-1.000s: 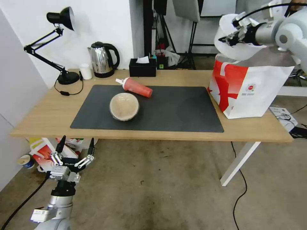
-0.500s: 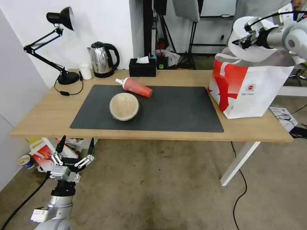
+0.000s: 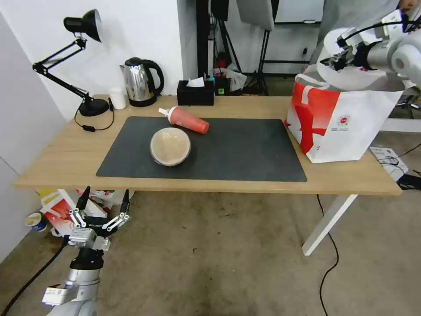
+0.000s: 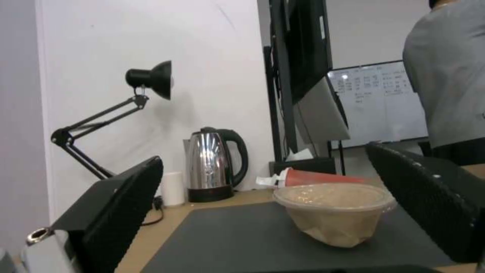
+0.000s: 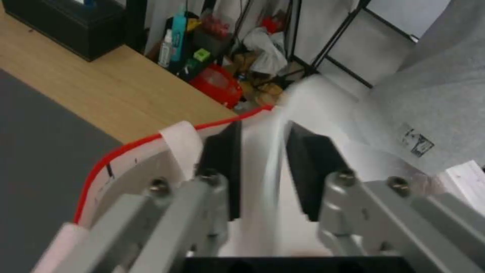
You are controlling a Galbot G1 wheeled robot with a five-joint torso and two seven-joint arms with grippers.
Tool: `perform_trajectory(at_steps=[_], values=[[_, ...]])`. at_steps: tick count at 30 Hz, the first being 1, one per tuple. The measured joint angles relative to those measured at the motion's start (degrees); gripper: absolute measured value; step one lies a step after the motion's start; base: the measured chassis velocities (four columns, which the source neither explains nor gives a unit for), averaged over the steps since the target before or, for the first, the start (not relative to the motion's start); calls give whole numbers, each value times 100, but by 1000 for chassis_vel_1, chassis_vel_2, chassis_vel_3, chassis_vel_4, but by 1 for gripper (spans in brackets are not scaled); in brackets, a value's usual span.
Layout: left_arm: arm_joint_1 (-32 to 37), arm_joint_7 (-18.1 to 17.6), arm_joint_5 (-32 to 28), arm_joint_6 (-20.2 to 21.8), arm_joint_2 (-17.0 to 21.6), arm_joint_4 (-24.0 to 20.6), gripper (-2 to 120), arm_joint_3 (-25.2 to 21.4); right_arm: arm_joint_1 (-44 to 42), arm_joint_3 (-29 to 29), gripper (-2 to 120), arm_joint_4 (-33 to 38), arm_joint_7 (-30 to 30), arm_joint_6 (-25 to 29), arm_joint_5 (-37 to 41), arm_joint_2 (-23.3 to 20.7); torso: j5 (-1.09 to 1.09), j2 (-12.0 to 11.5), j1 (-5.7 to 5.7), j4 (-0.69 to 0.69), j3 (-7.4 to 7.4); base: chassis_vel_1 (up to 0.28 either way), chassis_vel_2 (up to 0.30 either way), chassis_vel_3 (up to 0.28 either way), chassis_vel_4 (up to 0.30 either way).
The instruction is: Pick up the trash from the table and place it into the takeout bag.
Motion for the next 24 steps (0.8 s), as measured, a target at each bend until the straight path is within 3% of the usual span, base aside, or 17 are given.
perform_trajectory(at_steps=[7, 11, 18, 24], values=[[0, 0, 0, 0, 0, 0, 100, 0, -1, 0, 55, 58, 6, -25, 4, 6, 1, 0, 0, 0, 0, 0, 0, 0, 0], [0, 0, 0, 0, 0, 0, 100, 0, -1, 0, 65, 122, 10, -39, 25, 10, 0, 0, 0, 0, 0, 0, 0, 0, 0], [1, 0, 0, 0, 0, 0, 100, 0, -63, 203, 94, 581, 450, -38, 702, 46, 1, 0, 0, 0, 0, 0, 0, 0, 0], [0, 0, 0, 0, 0, 0, 100, 0, -116, 522, 100, 1060, 887, 22, 1377, 135, -1, 0, 0, 1, 0, 0, 0, 0, 0]])
